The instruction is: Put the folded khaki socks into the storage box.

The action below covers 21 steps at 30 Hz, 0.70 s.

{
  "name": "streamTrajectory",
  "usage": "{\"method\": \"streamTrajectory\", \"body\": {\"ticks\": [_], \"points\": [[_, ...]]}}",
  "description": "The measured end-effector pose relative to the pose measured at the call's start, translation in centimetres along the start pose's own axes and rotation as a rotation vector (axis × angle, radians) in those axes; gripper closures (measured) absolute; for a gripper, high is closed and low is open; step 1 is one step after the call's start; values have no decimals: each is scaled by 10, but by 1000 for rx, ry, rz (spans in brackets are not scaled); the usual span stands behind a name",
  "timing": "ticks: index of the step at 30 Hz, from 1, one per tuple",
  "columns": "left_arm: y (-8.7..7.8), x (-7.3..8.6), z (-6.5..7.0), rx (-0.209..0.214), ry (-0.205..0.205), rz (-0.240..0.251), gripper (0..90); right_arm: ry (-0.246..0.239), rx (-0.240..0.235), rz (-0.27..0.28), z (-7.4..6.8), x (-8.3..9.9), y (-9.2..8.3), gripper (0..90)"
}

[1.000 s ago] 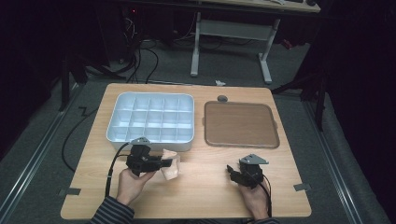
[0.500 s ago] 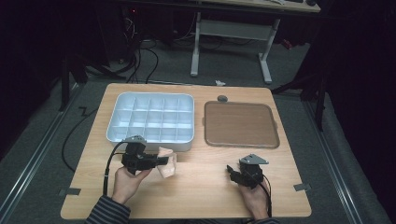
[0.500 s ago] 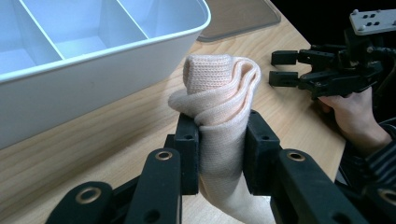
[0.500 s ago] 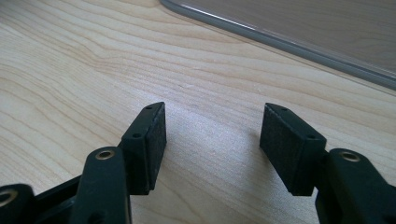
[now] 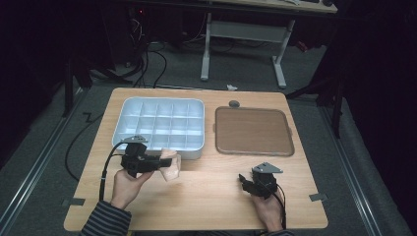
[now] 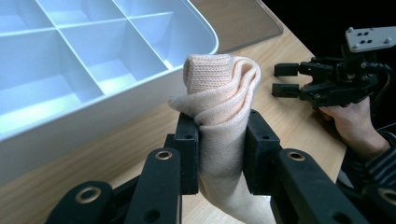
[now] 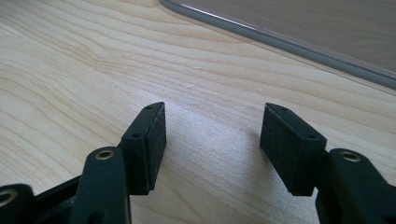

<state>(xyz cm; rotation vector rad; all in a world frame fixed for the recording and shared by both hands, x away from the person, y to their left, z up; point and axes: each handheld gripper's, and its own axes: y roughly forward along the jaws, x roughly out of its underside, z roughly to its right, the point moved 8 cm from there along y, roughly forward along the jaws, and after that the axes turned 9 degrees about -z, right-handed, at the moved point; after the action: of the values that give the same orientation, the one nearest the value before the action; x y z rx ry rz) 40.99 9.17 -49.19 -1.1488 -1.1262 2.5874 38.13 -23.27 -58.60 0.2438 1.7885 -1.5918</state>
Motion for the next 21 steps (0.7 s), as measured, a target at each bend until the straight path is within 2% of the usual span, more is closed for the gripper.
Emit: {"method": "streamTrajectory", "body": {"ticks": [3,10,12,14,21], "points": [[-5,-2,-3,-5,-6,6,712,0,0,0,0,0,0,411],[-16,-12,-6,-28,9,0,712,0,0,0,0,0,0,411],[-18,-15,-8,-15,-1,9,712,0,0,0,0,0,0,410],[-20,-17,-11,-28,-4,7,711,0,0,0,0,0,0,410],[-24,-24,-17,-30,-7,11,710,0,-1,0,0,0,0,410]]}}
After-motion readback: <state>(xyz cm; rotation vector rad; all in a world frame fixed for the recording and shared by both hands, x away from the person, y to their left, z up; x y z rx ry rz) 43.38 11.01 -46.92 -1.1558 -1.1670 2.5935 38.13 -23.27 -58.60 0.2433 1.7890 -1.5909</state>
